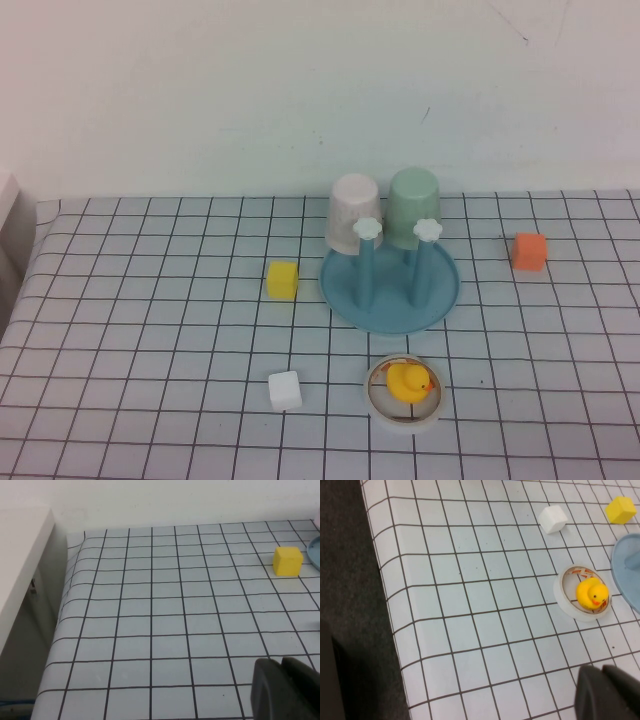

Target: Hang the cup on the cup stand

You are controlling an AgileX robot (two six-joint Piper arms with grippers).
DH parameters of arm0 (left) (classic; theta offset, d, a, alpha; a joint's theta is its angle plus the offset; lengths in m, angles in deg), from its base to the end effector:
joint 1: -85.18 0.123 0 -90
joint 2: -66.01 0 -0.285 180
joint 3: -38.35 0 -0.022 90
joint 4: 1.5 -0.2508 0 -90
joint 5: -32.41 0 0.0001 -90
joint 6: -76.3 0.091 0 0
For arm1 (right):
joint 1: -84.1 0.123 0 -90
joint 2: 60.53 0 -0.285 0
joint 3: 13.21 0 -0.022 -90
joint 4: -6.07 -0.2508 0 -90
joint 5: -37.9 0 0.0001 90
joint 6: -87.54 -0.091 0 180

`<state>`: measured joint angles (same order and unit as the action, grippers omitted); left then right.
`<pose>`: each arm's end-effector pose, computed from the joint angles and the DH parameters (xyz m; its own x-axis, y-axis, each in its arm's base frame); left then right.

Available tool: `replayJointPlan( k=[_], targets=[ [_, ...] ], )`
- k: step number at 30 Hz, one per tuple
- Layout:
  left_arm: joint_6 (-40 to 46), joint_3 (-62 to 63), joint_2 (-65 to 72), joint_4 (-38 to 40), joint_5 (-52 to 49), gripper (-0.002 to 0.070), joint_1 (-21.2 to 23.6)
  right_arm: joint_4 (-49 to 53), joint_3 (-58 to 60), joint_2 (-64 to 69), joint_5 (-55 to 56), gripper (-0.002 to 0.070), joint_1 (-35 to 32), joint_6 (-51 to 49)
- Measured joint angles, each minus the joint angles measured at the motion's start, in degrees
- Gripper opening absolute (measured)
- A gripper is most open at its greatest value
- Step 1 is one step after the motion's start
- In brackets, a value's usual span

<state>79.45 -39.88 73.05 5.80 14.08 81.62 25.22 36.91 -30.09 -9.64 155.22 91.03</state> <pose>0.0534 -0.0070 0.1793 -0.2385 -0.0512 -0.9698 0.0853 0.9936 -0.0735 0.0432 0.0582 0.2777 0.0612 -0.6818 -0.7290 -0.8743 0.3157 -0.3687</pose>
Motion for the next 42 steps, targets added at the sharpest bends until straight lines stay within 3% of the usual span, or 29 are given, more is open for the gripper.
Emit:
replayJointPlan(
  k=[26, 34, 42],
  targets=[
    [-0.23, 0.0, 0.0, 0.0, 0.0, -0.0001, 0.0, -0.43, 0.0, 0.0, 0.0, -0.0001, -1.17, 0.0],
    [-0.23, 0.0, 0.0, 0.0, 0.0, -0.0001, 0.0, -0.65, 0.0, 0.0, 3.94, -0.0001, -18.87, 0.0],
    [-0.23, 0.0, 0.0, 0.0, 0.0, -0.0001, 0.0, -2.32, 0.0, 0.0, 19.65, -0.0001, -49.63, 0.0]
  ],
)
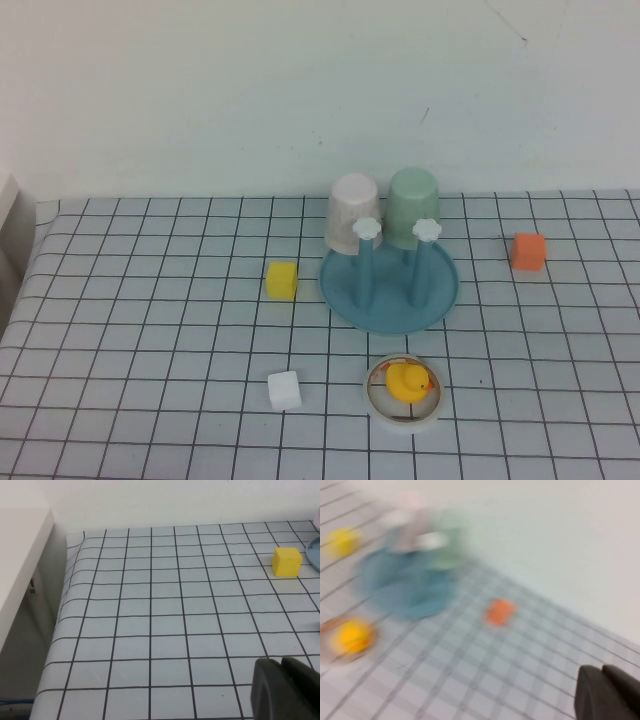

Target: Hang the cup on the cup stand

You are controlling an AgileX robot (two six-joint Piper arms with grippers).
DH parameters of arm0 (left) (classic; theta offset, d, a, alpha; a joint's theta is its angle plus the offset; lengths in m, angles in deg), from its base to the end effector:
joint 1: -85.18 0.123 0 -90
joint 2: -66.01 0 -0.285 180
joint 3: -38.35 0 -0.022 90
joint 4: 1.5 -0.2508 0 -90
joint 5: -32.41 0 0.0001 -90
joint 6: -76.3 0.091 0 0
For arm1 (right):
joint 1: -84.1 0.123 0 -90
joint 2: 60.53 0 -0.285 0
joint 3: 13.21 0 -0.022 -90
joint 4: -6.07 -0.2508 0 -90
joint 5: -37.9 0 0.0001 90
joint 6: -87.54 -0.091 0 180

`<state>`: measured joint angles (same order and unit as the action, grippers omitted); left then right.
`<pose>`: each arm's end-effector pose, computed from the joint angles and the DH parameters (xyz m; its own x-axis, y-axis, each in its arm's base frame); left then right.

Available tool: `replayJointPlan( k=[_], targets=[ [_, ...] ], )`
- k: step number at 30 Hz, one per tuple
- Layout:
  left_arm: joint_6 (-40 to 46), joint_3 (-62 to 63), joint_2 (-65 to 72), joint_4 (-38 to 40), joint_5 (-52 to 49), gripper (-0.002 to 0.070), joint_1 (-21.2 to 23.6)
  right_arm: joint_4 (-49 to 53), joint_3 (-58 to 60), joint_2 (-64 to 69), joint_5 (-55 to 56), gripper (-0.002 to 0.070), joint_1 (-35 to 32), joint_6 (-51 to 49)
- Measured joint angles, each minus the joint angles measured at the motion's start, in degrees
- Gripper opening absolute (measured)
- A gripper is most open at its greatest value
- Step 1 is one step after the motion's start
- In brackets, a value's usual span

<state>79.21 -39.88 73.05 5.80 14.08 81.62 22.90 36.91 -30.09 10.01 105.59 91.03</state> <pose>0.0534 -0.0070 0.1793 -0.2388 -0.0554 -0.9695 0.0843 0.9934 -0.0775 0.0828 0.0193 0.3031 -0.1875 -0.4109 -0.8922 -0.3185 0.8846 -0.3406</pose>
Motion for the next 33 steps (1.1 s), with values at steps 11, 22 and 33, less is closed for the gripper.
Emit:
replayJointPlan(
  k=[11, 22, 33],
  targets=[
    [-0.16, 0.0, 0.0, 0.0, 0.0, -0.0001, 0.0, -7.89, 0.0, -0.28, 3.49, -0.0001, -27.27, -1.12],
    [-0.16, 0.0, 0.0, 0.0, 0.0, -0.0001, 0.0, -8.11, 0.0, -13.59, -2.71, -0.0001, -31.32, -1.12],
    [0.05, 0.0, -0.07, 0.0, 0.0, -0.0001, 0.0, -8.11, 0.32, -20.56, -2.5, -0.0001, -31.75, -1.12]
  ],
)
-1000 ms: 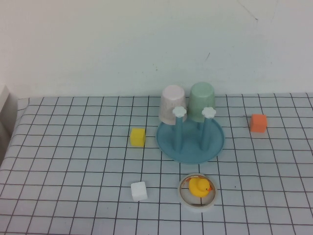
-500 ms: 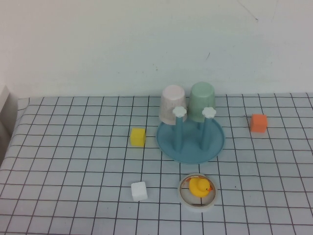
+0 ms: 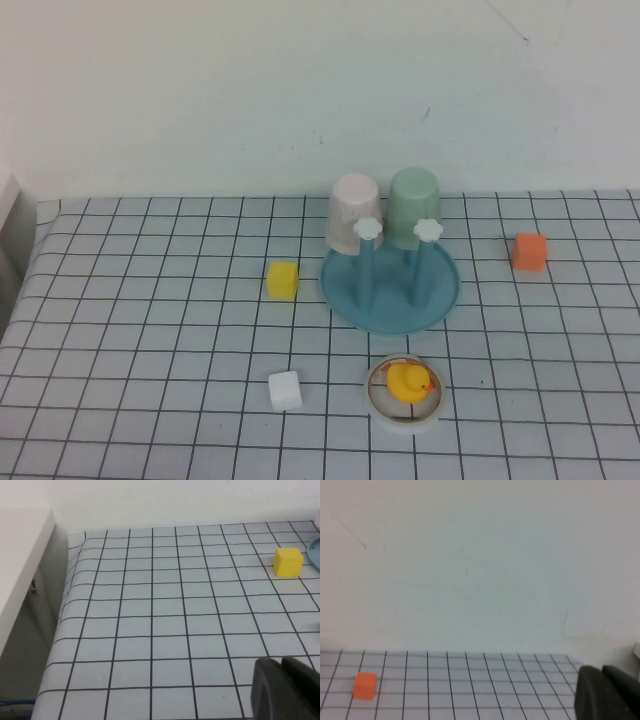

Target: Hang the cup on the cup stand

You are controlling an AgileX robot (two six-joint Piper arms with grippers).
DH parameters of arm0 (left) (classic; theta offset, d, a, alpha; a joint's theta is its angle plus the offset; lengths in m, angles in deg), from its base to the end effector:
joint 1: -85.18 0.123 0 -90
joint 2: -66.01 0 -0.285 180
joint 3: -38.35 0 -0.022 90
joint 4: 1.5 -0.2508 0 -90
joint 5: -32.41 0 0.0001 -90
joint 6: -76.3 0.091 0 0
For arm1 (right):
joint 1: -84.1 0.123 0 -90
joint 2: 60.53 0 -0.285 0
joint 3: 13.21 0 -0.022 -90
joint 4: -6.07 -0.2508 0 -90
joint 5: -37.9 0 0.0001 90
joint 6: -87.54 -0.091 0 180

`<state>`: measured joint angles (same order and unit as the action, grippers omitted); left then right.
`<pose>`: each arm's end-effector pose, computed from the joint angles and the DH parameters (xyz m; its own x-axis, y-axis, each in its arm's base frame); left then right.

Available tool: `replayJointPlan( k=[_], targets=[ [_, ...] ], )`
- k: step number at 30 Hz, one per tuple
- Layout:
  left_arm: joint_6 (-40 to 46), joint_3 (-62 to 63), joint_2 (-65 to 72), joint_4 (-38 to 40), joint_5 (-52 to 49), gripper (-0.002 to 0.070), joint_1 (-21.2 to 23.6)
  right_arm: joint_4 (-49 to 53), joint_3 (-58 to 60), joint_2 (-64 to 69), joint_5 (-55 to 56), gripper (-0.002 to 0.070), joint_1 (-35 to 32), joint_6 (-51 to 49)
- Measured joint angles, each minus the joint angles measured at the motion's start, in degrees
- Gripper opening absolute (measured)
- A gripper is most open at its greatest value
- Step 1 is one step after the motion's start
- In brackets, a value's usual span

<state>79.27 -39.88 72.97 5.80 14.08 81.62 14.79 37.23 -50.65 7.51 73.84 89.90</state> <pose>0.0533 -0.0070 0.1793 -0.2374 -0.0544 -0.9699 0.0846 0.9935 -0.0765 0.0154 -0.0099 0.3144 -0.0506 -0.1650 -0.9850 0.2481 0.9533 -0.1724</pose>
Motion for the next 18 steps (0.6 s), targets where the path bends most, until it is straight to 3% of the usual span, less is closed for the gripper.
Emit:
replayJointPlan(
  k=[7, 12, 18],
  targets=[
    [0.0, 0.0, 0.0, 0.0, 0.0, -0.0001, 0.0, -1.9, 8.01, -0.55, 13.26, -0.0001, 0.0, 3.6],
    [0.0, 0.0, 0.0, 0.0, 0.0, -0.0001, 0.0, -5.65, 19.32, -2.83, 15.23, -0.0001, 0.98, 10.74],
    [0.0, 0.0, 0.0, 0.0, 0.0, -0.0001, 0.0, -5.65, 26.43, -2.83, 15.6, -0.0001, 1.66, 11.24]
  ],
)
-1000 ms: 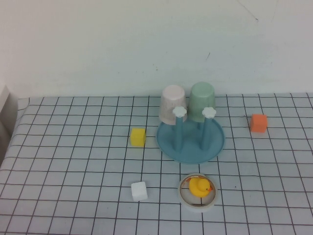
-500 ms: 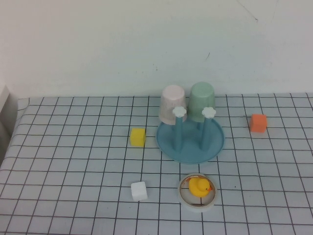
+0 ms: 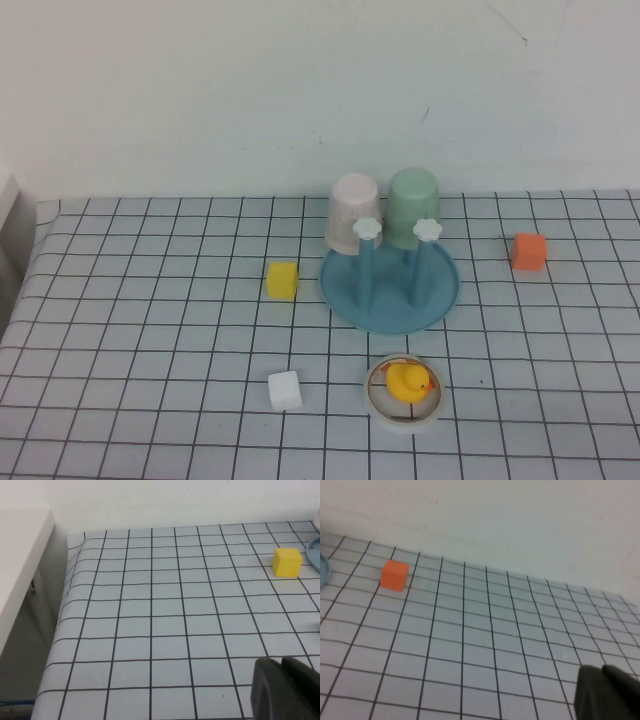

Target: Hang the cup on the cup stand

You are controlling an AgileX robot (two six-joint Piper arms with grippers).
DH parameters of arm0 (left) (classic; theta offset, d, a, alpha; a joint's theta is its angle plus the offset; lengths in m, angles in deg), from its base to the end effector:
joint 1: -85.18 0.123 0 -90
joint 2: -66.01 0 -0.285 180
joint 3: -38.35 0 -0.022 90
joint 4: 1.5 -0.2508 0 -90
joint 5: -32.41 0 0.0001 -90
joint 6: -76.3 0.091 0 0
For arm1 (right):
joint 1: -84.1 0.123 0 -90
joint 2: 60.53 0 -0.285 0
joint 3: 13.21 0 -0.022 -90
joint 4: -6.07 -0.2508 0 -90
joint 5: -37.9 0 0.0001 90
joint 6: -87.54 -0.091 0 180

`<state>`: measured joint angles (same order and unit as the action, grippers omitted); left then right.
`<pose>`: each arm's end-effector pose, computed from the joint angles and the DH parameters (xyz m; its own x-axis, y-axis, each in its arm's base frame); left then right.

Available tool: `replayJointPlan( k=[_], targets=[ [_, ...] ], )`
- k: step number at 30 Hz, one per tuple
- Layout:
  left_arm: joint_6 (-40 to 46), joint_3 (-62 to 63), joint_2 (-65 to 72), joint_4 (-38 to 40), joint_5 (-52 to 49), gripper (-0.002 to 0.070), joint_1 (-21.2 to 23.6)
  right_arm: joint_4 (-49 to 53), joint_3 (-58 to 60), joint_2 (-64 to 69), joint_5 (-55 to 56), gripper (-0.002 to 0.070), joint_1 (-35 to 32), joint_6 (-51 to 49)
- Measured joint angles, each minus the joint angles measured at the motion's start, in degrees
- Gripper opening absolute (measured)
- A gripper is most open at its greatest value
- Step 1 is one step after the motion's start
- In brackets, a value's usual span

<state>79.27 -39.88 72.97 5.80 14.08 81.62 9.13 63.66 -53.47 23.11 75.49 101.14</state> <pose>0.0533 -0.0070 0.1793 -0.2374 -0.0544 -0.9699 0.0846 0.9935 -0.0765 0.0534 -0.0093 0.1926 -0.1898 -0.2595 -0.9469 0.1136 0.9522 -0.2837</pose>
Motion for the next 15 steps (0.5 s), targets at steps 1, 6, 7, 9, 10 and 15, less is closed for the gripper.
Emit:
replayJointPlan(
  k=[1, 6, 7, 9, 10, 15],
  targets=[
    [0.0, 0.0, 0.0, 0.0, 0.0, -0.0001, 0.0, 0.0, 0.79, 0.0, 0.35, -0.0001, 0.0, 0.0],
    [0.0, 0.0, 0.0, 0.0, 0.0, -0.0001, 0.0, 0.0, 1.82, 0.0, -0.57, -0.0001, 0.0, -0.34],
    [0.0, 0.0, 0.0, 0.0, 0.0, -0.0001, 0.0, 0.0, 1.82, 0.0, -1.41, -0.0001, 0.0, -0.44],
    [-0.24, 0.0, 0.0, 0.0, 0.0, -0.0001, 0.0, 0.12, 1.82, 0.0, -2.63, -0.0001, 0.0, -0.44],
    [-0.23, 0.0, 0.0, 0.0, 0.0, -0.0001, 0.0, 0.12, 1.82, 0.0, -2.99, -0.0001, 0.0, -0.44],
    [-0.23, 0.0, 0.0, 0.0, 0.0, -0.0001, 0.0, 0.34, 1.71, 0.0, -3.62, -0.0001, 0.0, -0.44]
  ],
)
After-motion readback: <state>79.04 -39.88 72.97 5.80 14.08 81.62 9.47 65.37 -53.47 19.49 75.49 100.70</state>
